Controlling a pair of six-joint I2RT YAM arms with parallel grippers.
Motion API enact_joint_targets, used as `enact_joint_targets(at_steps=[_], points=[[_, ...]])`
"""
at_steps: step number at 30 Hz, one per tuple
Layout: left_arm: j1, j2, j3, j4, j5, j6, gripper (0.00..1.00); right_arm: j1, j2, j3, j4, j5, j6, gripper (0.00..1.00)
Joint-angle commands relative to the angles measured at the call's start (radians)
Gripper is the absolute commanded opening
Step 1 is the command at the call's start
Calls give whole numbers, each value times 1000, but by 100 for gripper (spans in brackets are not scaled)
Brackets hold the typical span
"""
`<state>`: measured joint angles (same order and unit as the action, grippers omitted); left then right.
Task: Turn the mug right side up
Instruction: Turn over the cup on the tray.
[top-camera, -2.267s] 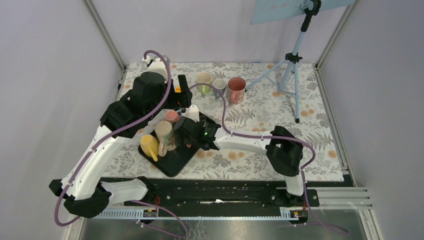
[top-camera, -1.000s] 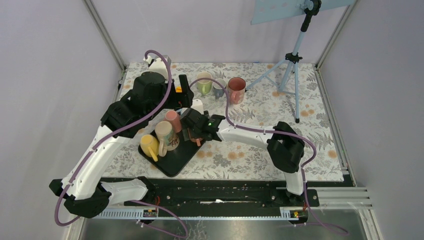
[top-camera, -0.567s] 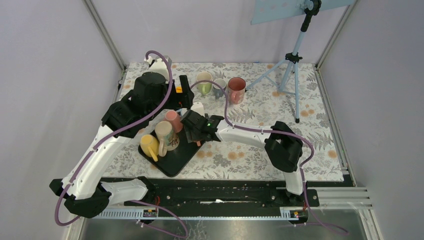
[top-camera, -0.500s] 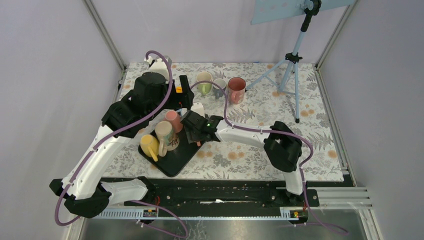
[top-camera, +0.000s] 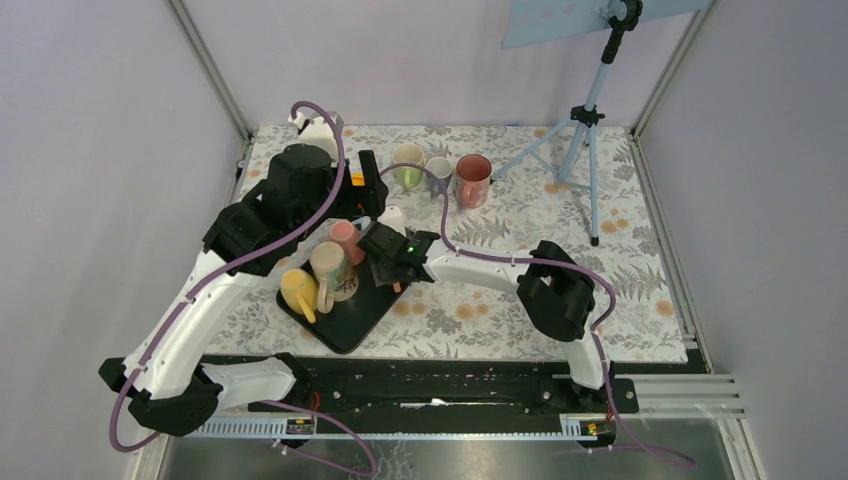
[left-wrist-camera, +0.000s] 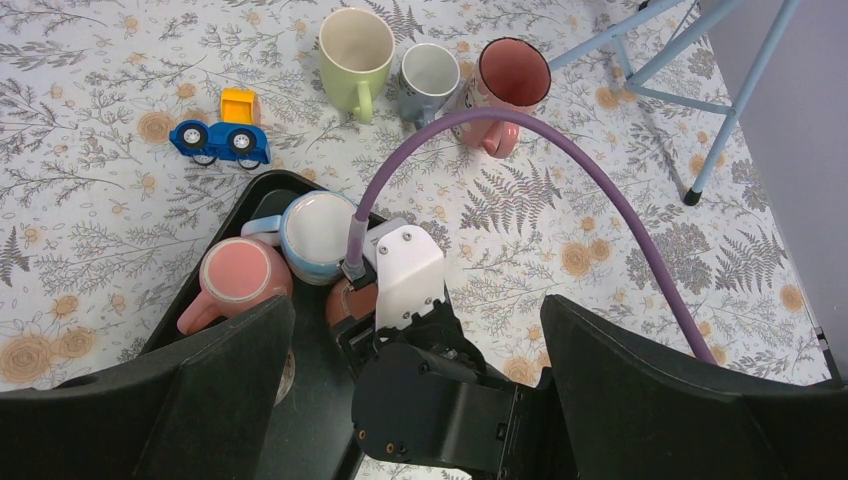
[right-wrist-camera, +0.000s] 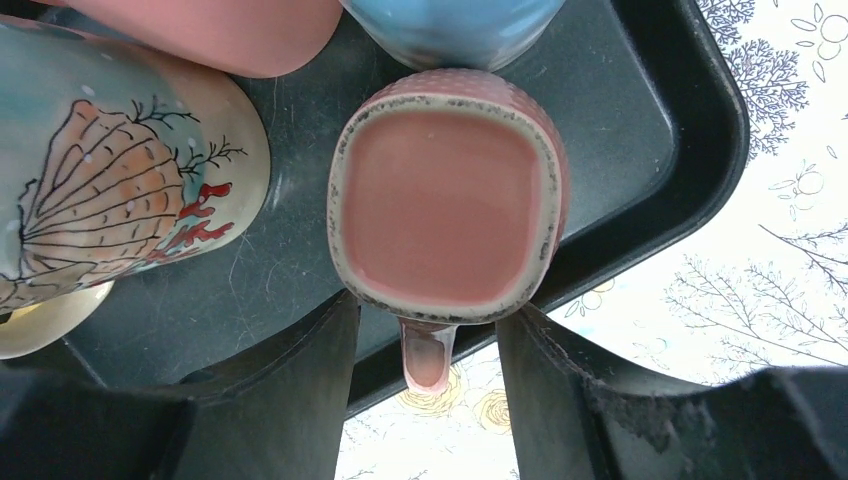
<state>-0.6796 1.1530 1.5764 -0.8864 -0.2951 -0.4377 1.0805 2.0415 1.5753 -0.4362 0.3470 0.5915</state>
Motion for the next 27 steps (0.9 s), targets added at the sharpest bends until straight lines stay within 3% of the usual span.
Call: enact_joint_targets(at_steps=[1,19,27], points=[[3,-28,-1,47,4,5,99,1,14,55,-4,25,-6,59],[4,-29,-3,48,2,6,99,1,22,48,-34,55,-4,40],[3,-27,-1,49,8,3,99,10,20,35,-36,61,-8,39]])
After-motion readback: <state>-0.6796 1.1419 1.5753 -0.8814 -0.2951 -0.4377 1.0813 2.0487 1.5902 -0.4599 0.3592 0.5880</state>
